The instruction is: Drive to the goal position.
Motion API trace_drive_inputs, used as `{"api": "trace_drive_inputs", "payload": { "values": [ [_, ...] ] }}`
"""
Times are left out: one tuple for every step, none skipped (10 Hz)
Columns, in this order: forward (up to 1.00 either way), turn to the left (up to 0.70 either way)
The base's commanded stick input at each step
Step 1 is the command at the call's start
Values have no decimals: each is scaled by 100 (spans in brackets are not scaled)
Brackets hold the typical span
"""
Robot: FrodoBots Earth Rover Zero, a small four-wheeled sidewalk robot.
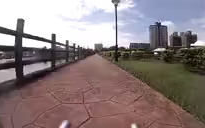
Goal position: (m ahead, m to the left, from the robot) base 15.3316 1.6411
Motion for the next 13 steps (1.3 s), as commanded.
{"api": "trace_drive_inputs", "payload": {
  "values": [
    [100,0],
    [100,0],
    [100,0],
    [100,0],
    [100,0],
    [100,0],
    [100,0],
    [100,0],
    [100,0],
    [100,0],
    [100,0],
    [100,0],
    [100,0]
  ]
}}
